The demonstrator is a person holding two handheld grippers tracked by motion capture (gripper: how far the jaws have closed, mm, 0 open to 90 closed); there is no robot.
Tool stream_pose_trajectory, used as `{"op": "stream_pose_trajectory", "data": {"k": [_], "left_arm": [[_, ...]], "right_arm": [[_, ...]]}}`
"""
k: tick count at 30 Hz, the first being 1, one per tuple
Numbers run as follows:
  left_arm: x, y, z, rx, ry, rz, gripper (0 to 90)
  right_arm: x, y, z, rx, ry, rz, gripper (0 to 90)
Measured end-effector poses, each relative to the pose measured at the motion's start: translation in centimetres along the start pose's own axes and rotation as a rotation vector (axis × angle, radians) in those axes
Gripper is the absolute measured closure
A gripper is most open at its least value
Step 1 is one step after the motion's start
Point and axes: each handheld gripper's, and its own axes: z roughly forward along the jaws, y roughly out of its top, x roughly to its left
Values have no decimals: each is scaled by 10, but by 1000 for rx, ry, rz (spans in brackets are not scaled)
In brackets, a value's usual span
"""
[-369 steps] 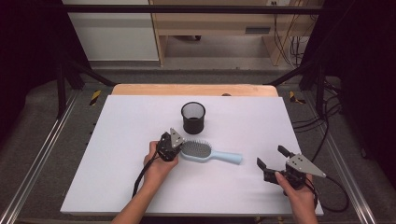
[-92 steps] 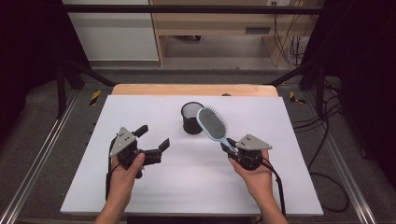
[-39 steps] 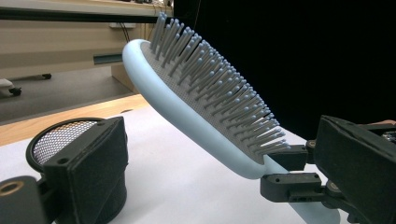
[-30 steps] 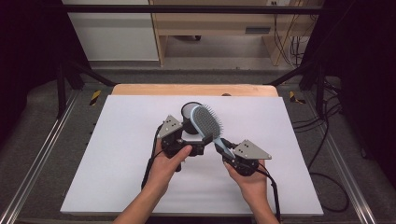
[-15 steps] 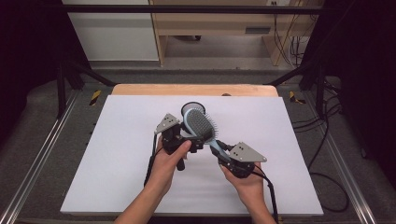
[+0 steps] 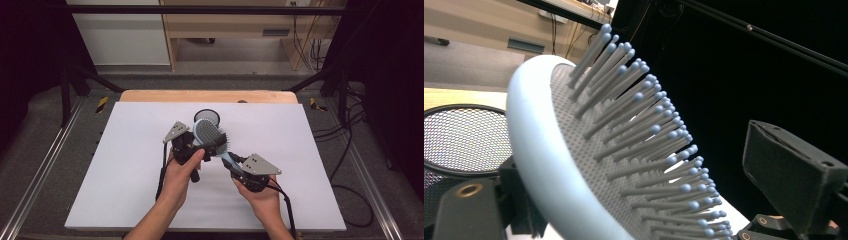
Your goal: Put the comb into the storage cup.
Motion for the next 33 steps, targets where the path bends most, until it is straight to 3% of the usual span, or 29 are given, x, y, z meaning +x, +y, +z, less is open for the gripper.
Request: {"op": "stream_pose_trajectory", "data": {"k": [14, 22, 27, 30, 33], "left_arm": [[4, -1, -3, -15, 37, -79, 283], [3, -1, -4, -32, 28, -118, 397], [3, -2, -4, -42, 15, -170, 446], [2, -4, -5, -52, 13, -183, 471], [-1, -5, -5, -54, 13, -160, 486]], "right_arm": [[1, -2, 3, 10, 2, 4, 694], [1, -4, 4, 17, 6, 21, 694], [1, -5, 5, 30, 8, 23, 694], [2, -6, 7, 40, 8, 18, 694], [2, -7, 8, 51, 8, 18, 694]]}}
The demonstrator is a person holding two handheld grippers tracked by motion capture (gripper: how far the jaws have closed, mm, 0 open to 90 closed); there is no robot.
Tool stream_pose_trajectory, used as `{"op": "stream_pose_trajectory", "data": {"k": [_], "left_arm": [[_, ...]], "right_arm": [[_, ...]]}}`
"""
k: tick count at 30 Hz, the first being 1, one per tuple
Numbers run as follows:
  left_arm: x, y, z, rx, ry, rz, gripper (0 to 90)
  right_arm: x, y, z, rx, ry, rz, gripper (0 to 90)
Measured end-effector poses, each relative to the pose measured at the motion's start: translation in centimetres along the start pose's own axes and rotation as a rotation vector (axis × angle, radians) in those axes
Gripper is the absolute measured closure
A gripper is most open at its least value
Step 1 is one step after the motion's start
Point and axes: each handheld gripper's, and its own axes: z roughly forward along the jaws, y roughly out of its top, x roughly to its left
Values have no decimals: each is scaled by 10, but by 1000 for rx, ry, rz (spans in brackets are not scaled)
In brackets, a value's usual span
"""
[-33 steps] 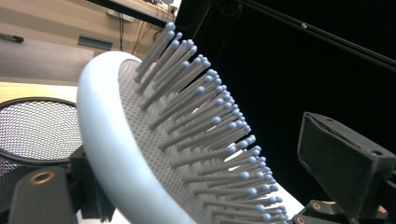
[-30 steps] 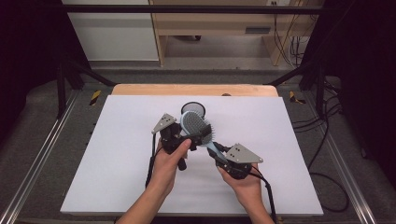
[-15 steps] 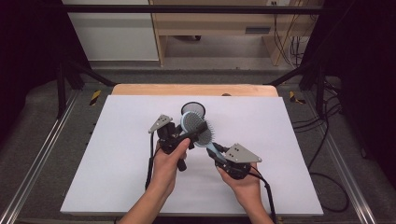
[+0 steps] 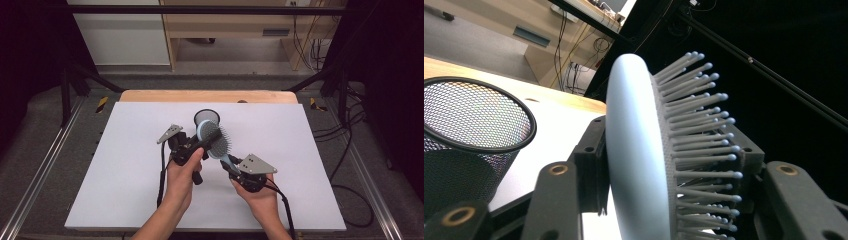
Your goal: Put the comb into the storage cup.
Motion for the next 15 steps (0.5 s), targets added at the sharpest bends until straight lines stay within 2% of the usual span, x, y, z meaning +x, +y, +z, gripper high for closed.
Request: {"op": "stream_pose_trajectory", "data": {"k": [8, 15], "left_arm": [[-1, -1, 0, 5, 4, -8, 503], [-2, 0, 0, -2, -7, 14, 507]], "right_arm": [[0, -2, 2, 11, 2, 0, 693], [-1, -2, 3, 5, 10, 8, 689]]}}
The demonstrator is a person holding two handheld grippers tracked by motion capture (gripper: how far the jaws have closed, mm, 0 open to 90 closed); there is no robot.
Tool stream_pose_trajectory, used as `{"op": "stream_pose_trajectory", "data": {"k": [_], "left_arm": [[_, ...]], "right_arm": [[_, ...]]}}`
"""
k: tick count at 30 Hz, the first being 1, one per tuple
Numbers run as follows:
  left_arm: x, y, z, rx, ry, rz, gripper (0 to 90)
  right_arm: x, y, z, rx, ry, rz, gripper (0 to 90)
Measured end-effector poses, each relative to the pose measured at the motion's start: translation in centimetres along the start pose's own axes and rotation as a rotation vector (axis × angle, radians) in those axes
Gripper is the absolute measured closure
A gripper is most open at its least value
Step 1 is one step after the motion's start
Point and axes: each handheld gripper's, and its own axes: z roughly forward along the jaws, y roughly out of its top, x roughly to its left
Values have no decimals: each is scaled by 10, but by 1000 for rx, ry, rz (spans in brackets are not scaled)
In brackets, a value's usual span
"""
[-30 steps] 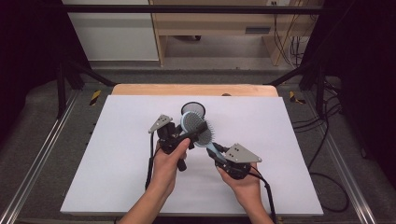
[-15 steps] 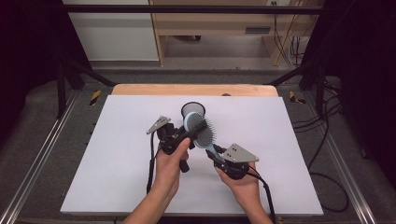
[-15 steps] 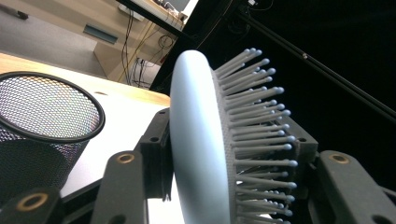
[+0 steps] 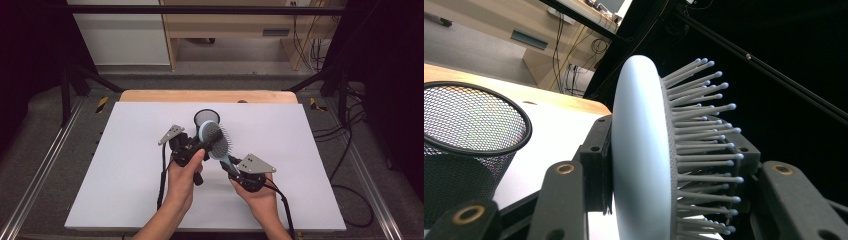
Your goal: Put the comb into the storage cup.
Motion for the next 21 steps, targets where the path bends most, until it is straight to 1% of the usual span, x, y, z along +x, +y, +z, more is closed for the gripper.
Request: {"op": "stream_pose_trajectory", "data": {"k": [2, 3, 5, 6, 7, 8, 9, 12, 14, 16, 18, 19, 21], "left_arm": [[0, 0, 0, -2, -3, -1, 507], [1, 1, 0, -5, -6, -3, 507], [0, 2, 0, -16, -6, -6, 508], [0, 3, 0, -20, -3, 0, 507], [0, 5, -1, -17, 2, 15, 507], [0, 6, -1, -21, 8, 26, 507], [0, 7, -2, -22, 11, 38, 507], [0, 12, -4, -30, 21, 57, 506], [0, 14, -5, -32, 29, 72, 506], [-1, 17, -7, -35, 31, 87, 506], [-2, 20, -9, -43, 31, 109, 506], [-3, 22, -10, -47, 32, 121, 506], [-4, 25, -12, -51, 32, 132, 505]], "right_arm": [[0, 0, 0, -1, -2, -2, 683], [0, 0, 0, -3, 3, -2, 655], [-1, -1, 2, -7, 19, 10, 522], [0, -2, 3, 3, 16, 11, 467], [0, -2, 4, 13, 13, 13, 417], [-1, -2, 4, 17, 14, 17, 380], [-1, -2, 5, 21, 15, 25, 355], [-3, -2, 4, 13, 16, 36, 298], [-3, -2, 3, 13, 26, 44, 279], [-3, -2, 3, 14, 25, 48, 229], [-4, -2, 3, 22, 30, 64, 176], [-5, -2, 3, 28, 30, 71, 164], [-7, -2, 3, 31, 25, 86, 132]]}}
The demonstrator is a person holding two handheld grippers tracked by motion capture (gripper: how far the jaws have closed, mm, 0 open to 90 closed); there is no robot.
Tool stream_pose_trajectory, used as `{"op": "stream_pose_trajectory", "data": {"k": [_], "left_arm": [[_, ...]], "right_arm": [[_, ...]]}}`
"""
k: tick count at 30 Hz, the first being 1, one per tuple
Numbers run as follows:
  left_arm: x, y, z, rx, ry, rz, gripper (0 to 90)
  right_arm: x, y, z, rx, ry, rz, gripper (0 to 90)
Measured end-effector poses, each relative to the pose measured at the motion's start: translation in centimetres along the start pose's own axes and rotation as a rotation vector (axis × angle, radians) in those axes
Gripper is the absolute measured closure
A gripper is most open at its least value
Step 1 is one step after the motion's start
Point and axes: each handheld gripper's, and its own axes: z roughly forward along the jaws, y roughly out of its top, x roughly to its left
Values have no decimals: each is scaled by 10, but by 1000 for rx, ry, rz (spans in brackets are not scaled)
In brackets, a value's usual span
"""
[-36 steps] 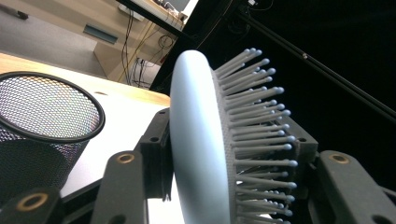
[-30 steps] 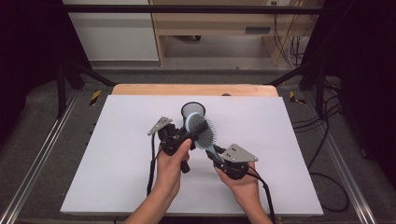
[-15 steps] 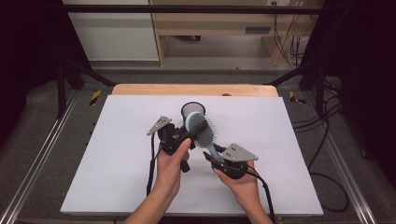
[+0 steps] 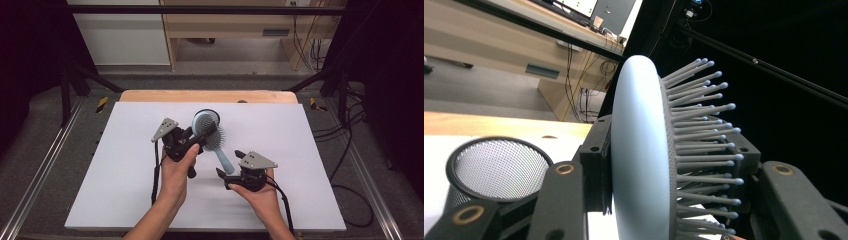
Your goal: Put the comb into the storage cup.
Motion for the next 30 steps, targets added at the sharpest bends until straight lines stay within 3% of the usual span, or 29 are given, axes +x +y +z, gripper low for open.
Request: {"op": "stream_pose_trajectory", "data": {"k": [4, 9, 19, 30], "left_arm": [[-1, 10, -2, -18, 0, -3, 505], [-4, 25, -4, -42, 1, 17, 504], [-7, 54, -8, -73, 8, 91, 503], [-8, 69, -4, -79, 16, 119, 503]], "right_arm": [[-5, 0, -2, -1, -4, 28, 81], [-8, -2, -4, 14, -12, 27, 81], [-12, -5, -6, 36, 1, 30, 79], [-12, -6, -5, 53, 12, 27, 79]]}}
